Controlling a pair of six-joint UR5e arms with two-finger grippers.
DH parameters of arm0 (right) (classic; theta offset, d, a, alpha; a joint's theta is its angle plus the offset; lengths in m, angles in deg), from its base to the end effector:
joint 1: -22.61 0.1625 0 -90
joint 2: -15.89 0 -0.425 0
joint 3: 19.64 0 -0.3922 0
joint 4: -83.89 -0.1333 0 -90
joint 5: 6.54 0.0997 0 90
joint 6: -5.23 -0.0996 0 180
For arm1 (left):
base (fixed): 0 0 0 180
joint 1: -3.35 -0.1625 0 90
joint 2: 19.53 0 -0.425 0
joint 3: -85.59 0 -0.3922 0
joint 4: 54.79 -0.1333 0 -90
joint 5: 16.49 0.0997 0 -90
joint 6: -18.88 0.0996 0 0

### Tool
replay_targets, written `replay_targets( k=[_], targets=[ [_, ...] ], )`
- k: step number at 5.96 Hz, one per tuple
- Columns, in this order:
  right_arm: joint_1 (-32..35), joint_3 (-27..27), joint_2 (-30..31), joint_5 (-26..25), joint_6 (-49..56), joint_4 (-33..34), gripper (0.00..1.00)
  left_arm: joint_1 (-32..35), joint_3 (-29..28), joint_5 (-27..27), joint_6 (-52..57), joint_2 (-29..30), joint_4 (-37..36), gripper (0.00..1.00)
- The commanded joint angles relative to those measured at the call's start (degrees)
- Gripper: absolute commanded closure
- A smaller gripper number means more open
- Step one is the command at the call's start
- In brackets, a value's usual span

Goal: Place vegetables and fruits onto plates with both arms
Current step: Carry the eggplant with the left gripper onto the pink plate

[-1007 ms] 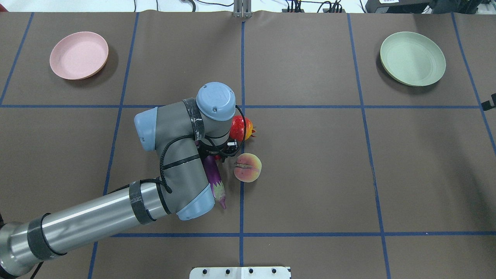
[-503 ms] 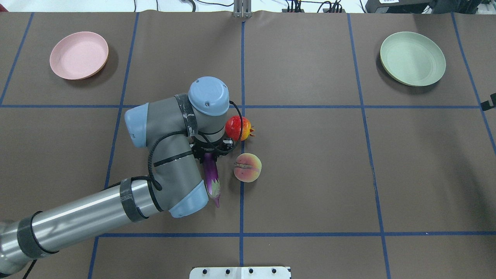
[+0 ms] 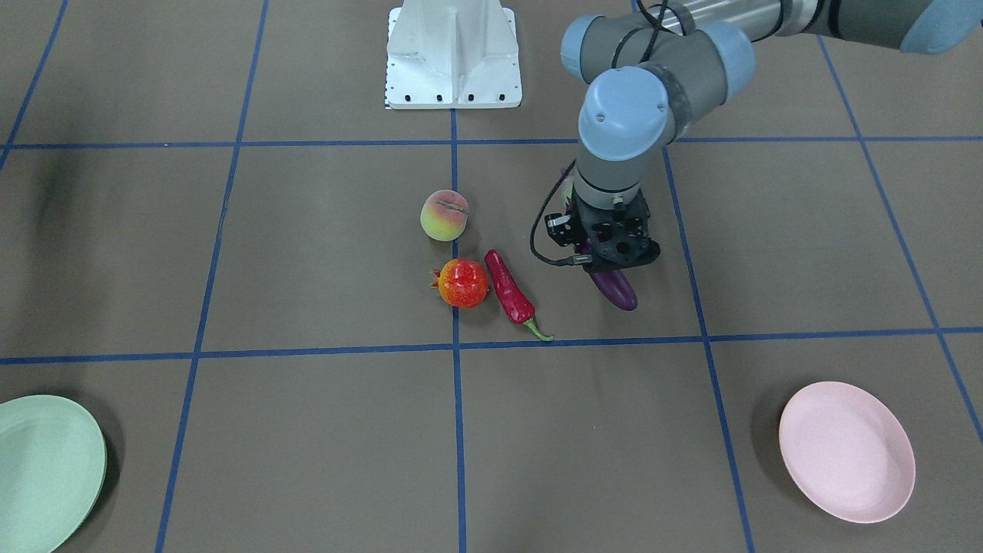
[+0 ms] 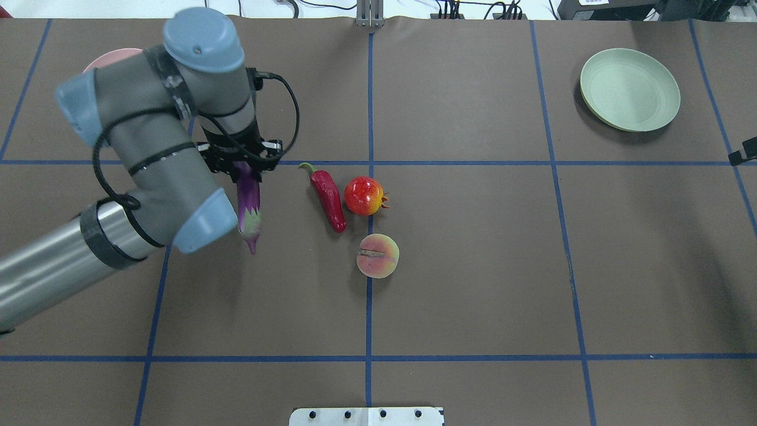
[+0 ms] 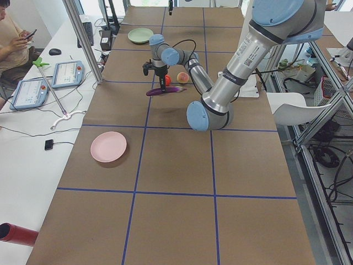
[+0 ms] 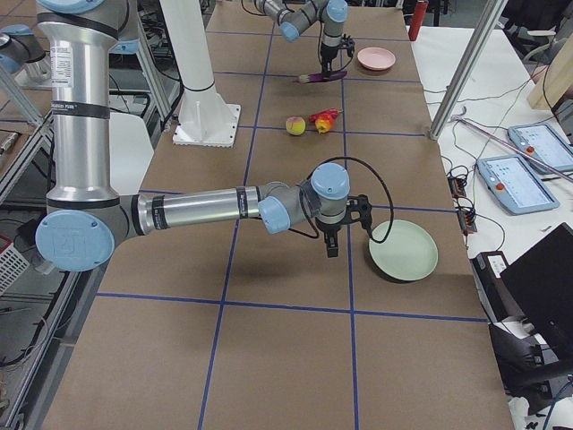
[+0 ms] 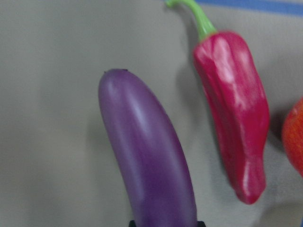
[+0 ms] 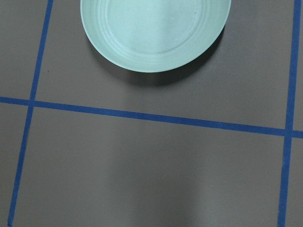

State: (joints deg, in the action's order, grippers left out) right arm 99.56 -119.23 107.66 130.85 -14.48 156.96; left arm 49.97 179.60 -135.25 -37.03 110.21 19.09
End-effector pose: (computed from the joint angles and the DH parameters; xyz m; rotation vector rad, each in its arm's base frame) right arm -0.0531 -0.4950 0.5534 0.1607 -0.8945 -0.0705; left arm 0.4076 -0.5557 0.2492 -0.0694 0.6781 -0.0891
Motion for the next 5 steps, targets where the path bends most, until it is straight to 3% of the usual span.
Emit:
replay_targets(
  k=[1,3,5],
  targets=[
    [-4.0,0.1,-4.9,-2.0,-7.7,0.1,0.0,11.4,-10.5,-2.4,10.8,-0.5,5.1,1.0],
    [-11.2,-0.5,-10.6,-4.2,-17.6,0.1,0.0,20.0,-32.9,-5.9,12.7,0.1,28.7,1.0],
    [-19.0,-0.8,-16.6,-9.2,-29.0,0.2,0.0,22.0,-42.2,-5.6,21.6,1.8,31.2,1.0]
  ],
)
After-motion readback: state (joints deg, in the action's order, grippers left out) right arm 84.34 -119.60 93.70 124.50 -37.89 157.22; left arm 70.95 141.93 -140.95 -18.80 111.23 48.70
